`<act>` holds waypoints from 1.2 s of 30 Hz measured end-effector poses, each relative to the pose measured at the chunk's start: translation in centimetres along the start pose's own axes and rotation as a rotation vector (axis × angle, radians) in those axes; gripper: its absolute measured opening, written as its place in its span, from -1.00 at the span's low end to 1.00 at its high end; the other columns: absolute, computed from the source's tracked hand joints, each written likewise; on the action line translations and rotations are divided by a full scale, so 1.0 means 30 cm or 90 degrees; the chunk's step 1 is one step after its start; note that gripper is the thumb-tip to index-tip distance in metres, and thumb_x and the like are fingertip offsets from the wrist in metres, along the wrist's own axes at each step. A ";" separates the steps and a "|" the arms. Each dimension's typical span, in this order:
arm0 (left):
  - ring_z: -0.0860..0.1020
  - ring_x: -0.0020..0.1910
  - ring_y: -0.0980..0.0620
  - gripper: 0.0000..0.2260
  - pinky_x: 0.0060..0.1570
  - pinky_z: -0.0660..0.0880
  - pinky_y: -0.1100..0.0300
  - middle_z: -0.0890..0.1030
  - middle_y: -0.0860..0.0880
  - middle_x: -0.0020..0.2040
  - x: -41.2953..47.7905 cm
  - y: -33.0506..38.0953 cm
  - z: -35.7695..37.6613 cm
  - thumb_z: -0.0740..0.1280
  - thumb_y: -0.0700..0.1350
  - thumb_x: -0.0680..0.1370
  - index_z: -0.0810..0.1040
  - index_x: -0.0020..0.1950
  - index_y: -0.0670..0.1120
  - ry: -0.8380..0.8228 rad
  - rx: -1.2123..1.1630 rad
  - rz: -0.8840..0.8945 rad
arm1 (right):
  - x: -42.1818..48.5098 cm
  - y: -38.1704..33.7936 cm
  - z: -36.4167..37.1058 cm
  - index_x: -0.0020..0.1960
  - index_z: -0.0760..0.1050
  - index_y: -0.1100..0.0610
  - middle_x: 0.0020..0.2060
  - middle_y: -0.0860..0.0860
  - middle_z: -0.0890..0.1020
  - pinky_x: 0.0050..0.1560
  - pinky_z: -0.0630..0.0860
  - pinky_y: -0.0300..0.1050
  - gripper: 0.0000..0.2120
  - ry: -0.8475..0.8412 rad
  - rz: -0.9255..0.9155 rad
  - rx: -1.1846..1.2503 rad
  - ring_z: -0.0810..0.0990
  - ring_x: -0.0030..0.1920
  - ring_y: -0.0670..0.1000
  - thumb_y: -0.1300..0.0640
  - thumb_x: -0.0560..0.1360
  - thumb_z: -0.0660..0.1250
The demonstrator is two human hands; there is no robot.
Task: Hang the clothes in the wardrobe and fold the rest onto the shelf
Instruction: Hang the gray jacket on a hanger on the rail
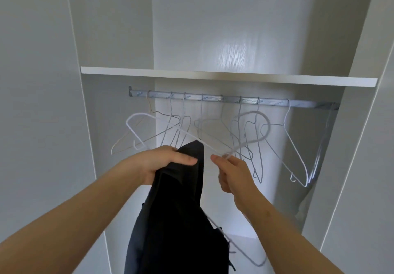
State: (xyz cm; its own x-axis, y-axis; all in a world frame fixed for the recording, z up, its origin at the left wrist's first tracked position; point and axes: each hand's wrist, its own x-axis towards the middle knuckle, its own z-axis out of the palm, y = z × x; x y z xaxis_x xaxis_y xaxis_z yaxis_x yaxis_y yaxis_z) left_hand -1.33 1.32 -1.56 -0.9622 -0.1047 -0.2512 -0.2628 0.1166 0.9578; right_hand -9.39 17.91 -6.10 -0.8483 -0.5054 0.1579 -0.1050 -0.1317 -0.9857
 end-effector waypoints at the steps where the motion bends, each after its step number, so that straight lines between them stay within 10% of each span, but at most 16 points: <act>1: 0.66 -0.16 -0.12 -0.72 -0.16 0.60 0.11 0.68 -0.20 -0.10 0.002 0.009 -0.016 0.47 -0.21 0.30 0.60 -0.03 -0.25 0.029 0.044 -0.007 | 0.006 0.007 -0.009 -0.51 0.26 0.03 -0.65 -0.07 0.24 -0.62 0.17 -0.32 -0.55 0.016 0.001 0.025 0.16 -0.64 -0.10 0.11 0.50 0.33; 6: 0.55 -0.01 -0.06 -0.80 0.01 0.48 0.12 0.59 -0.10 -0.01 0.048 0.031 -0.079 0.34 -0.07 0.48 0.54 0.02 -0.17 0.277 0.678 0.047 | 0.024 0.014 -0.017 -0.51 0.42 0.12 -0.69 -0.06 0.26 -0.58 0.22 -0.31 -0.53 0.049 -0.023 0.040 0.21 -0.65 -0.11 -0.01 0.55 0.24; 12: 0.55 -0.07 -0.20 -0.82 -0.24 0.34 0.12 0.57 -0.17 -0.03 0.057 0.012 -0.198 0.13 0.01 0.60 0.23 -0.10 -0.06 0.507 0.906 0.174 | 0.040 0.010 -0.054 -0.54 0.38 0.08 -0.68 -0.07 0.26 -0.62 0.14 -0.33 -0.53 0.135 -0.019 0.087 0.17 -0.66 -0.13 0.03 0.54 0.28; 21: 0.50 -0.01 -0.28 -0.78 -0.17 0.34 0.07 0.53 -0.30 0.06 0.056 0.020 -0.376 0.09 -0.09 0.63 0.38 0.12 -0.21 0.663 0.583 0.071 | 0.043 0.014 -0.050 -0.50 0.30 0.10 -0.65 -0.05 0.25 -0.65 0.08 -0.35 -0.57 0.106 0.008 0.176 0.13 -0.68 -0.12 0.12 0.53 0.30; 36: 0.51 -0.08 -0.13 -0.88 0.03 0.48 -0.01 0.53 -0.17 -0.05 0.022 0.117 -0.236 0.15 -0.14 0.62 0.44 -0.07 -0.03 0.472 0.076 0.247 | 0.027 0.047 -0.018 -0.27 0.42 0.21 -0.66 -0.06 0.22 -0.59 0.04 -0.35 -0.71 0.002 0.139 -0.106 0.12 -0.66 -0.11 0.09 0.57 0.23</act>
State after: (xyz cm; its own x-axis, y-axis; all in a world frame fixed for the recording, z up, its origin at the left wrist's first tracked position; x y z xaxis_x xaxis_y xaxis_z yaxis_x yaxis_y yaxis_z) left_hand -2.37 -5.34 2.63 -0.7012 -0.6517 0.2892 0.0308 0.3776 0.9255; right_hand -10.51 17.79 -7.40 -0.8617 -0.5038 -0.0597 -0.0030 0.1228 -0.9924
